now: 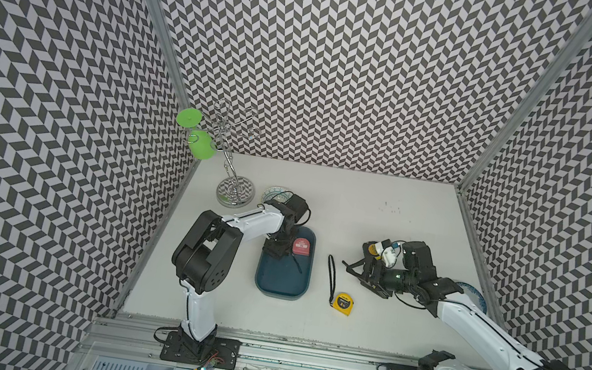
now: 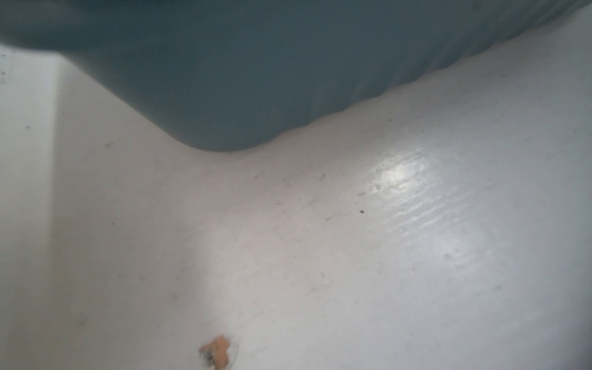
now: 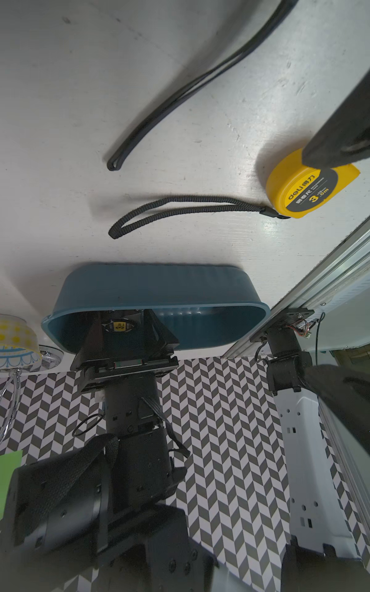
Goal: Take the tape measure out of the storage box
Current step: Pick up the tape measure from the storage box.
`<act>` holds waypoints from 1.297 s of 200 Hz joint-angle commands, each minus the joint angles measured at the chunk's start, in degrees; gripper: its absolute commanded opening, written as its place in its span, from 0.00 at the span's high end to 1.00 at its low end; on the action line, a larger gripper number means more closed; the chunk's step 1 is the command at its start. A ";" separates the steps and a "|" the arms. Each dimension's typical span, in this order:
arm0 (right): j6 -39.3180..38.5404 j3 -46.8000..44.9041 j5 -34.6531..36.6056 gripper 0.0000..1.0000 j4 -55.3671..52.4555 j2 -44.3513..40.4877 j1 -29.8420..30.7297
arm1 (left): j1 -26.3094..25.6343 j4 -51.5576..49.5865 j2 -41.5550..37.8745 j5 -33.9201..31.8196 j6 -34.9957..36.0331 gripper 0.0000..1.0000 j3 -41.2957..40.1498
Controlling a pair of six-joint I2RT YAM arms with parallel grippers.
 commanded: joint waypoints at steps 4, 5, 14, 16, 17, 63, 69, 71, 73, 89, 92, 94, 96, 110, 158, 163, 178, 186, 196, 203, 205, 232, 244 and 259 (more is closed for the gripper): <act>-0.58 0.91 -0.33 0.01 1.35 -0.63 -0.25 | 0.14 -0.14 2.00 0.30 0.72 0.29 -0.42; -0.61 0.84 -0.29 0.01 1.31 -0.70 -0.25 | 0.14 -0.14 2.10 0.35 0.72 0.29 -0.42; -0.63 0.84 -0.25 0.00 1.22 -0.77 -0.25 | 0.16 0.20 2.69 0.71 1.06 0.35 -0.37; -0.63 0.82 -0.18 0.00 1.19 -0.86 -0.25 | 0.17 0.27 2.85 0.81 1.13 0.36 -0.39; -0.58 0.79 -0.22 0.00 1.18 -0.86 -0.25 | 0.20 0.28 2.88 0.87 1.14 0.37 -0.36; -0.58 0.99 -0.13 0.00 1.27 -0.94 -0.27 | 0.14 0.76 2.83 2.53 2.37 0.81 -0.20; -0.62 1.10 -0.08 0.00 1.41 -0.90 -0.32 | 0.14 0.59 2.45 2.68 2.60 0.85 -0.16; -0.63 1.07 -0.08 0.00 1.48 -0.89 -0.27 | 0.14 0.57 2.29 2.75 2.68 0.87 -0.15; -0.58 1.03 -0.18 0.00 1.56 -0.84 -0.30 | 0.14 0.49 2.09 2.74 2.77 0.89 -0.09; -0.62 1.26 -0.26 0.01 1.87 -0.51 -0.25 | 0.05 0.00 0.67 2.89 3.42 1.00 0.11; -0.67 1.32 -0.29 0.00 1.94 -0.38 -0.31 | -0.02 -0.16 0.44 2.98 3.50 1.00 0.19; -0.75 1.36 -0.37 0.00 1.96 -0.36 -0.26 | -0.05 -0.21 0.20 3.02 3.59 1.00 0.19; -0.77 1.37 -0.35 0.00 1.96 -0.29 -0.27 | -0.10 -0.25 0.04 3.03 3.67 1.00 0.24; -1.06 1.80 -0.52 0.00 1.97 0.02 -0.26 | -0.23 -0.57 -1.54 3.34 4.29 1.00 0.41; -1.28 2.51 -0.42 0.00 2.70 0.38 -0.24 | -1.85 -2.24 -7.56 4.92 5.62 1.00 1.99; -1.32 2.53 -0.39 0.01 2.83 0.36 -0.25 | -2.09 -2.56 -8.17 5.09 5.70 1.00 2.25; -1.29 2.68 -0.40 0.00 3.24 0.55 -0.24 | -2.89 -3.53 -10.11 5.23 5.90 1.00 3.00; -1.29 2.65 -0.39 0.01 3.58 0.63 -0.17 | -3.26 -3.66 -11.19 5.39 6.07 1.00 3.10; -1.42 2.78 -0.35 0.00 4.02 0.62 -0.16 | -3.69 -3.92 -12.66 5.67 5.91 1.00 3.14; -1.32 2.78 -0.39 0.00 4.44 0.68 -0.16 | -4.02 -4.00 -13.66 5.76 5.75 1.00 3.18; -1.28 2.78 -0.35 0.00 4.61 0.68 -0.05 | -4.11 -4.01 -13.84 5.83 5.78 1.00 3.25; -0.40 2.97 0.05 0.00 7.86 0.59 0.51 | -5.38 -4.17 -16.04 6.84 5.87 1.00 5.16; -0.13 3.14 0.21 0.00 9.65 0.77 1.04 | -6.01 -4.33 -16.22 7.49 6.00 1.00 6.65; -0.13 3.87 0.21 0.00 11.58 1.15 2.09 | -6.85 -4.63 -16.26 8.45 6.08 1.00 8.87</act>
